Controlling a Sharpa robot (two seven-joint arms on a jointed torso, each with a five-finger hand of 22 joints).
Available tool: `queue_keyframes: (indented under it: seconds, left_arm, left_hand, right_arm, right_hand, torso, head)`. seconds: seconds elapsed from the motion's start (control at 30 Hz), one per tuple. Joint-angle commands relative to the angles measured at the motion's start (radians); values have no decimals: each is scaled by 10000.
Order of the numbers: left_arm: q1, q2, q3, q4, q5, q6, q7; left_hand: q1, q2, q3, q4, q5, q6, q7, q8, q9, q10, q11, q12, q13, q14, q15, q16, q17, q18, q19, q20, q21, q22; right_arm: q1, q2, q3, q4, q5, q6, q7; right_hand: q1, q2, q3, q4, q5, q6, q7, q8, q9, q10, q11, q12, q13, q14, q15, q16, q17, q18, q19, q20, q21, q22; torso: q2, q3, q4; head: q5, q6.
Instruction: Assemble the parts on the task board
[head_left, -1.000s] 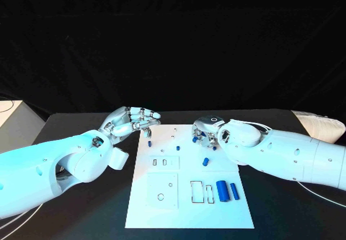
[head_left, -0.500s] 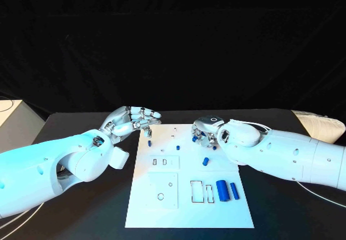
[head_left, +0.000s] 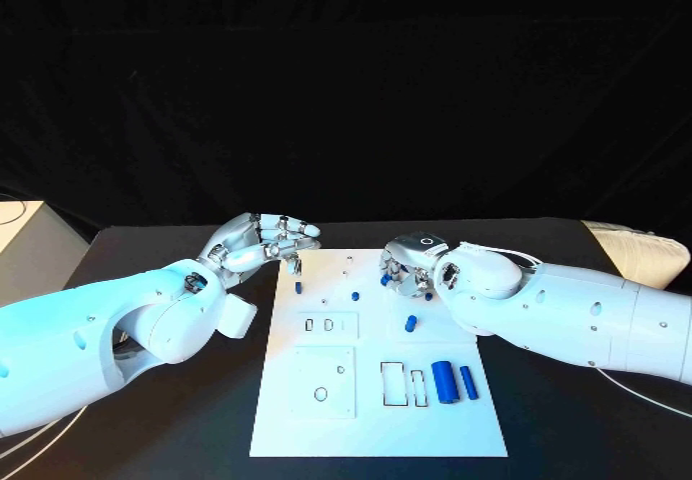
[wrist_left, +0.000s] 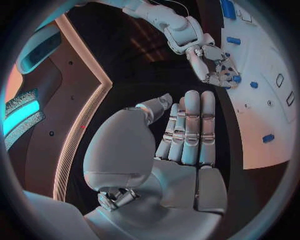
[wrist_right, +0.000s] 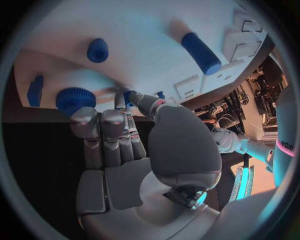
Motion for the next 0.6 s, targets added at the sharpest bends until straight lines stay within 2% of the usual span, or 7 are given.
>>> queue_keyframes:
  seconds: [0.03, 0.23, 0.53, 0.6]
  left_arm:
    - [24, 18, 6, -8, 54, 127, 18]
    - [24, 0, 7, -7, 59, 129, 7]
    - [24, -5, 8, -2, 63, 150, -5]
    - [25, -12, 8, 4, 63, 148, -9]
  left_hand:
    - [-56, -15, 61, 11, -10, -77, -16, -50, 13, -70, -26, -46, 17, -69, -15, -55, 16, 150, 31, 13, 25, -17]
    - [-32, -8, 83, 1, -9, -86, -14, -53, 19, -80, -24, -49, 20, -83, -12, -72, 17, 152, 26, 15, 19, -22]
    - [-12, -1, 101, -9, -10, -91, -14, -54, 24, -87, -23, -50, 23, -95, -11, -86, 17, 152, 22, 16, 14, -25]
    - [-12, -1, 101, -9, -10, -91, -14, -54, 24, -87, -23, -50, 23, -95, -11, -86, 17, 152, 22, 16, 14, -25]
  right_arm:
    - [47, -23, 10, 66, 9, -423, -238]
    - [147, 123, 31, 49, 108, -717, -352]
    - [251, 784, 47, -568, 141, -1123, -501]
    - [271, 914, 49, -702, 142, -1180, -517]
  right_hand:
    - [-16, 115, 17, 69, 21, 44, -1, 43, 195, 68, 26, 37, 13, 1, -72, 71, 10, -128, 31, -53, 39, 22]
    - [-21, 108, 24, 66, -3, 2, 4, 43, 211, 28, 29, 4, 9, 0, -73, 66, -12, -129, 28, -60, 33, 21]
    - [-60, 48, 22, 69, 16, -95, 40, 32, 239, -50, 57, -58, 0, -10, -57, 53, -61, -134, 33, -58, 29, 39]
    - [-64, 36, 21, 66, 23, -110, 49, 29, 242, -59, 63, -65, -1, -12, -53, 49, -71, -134, 31, -57, 26, 38]
  torso:
    - [-6, -7, -5]
    - [13, -10, -28]
    - [32, -18, 51]
    - [33, -12, 40]
  head:
    - [-24, 26]
    - [-38, 69]
    - [-94, 102]
    - [-73, 100]
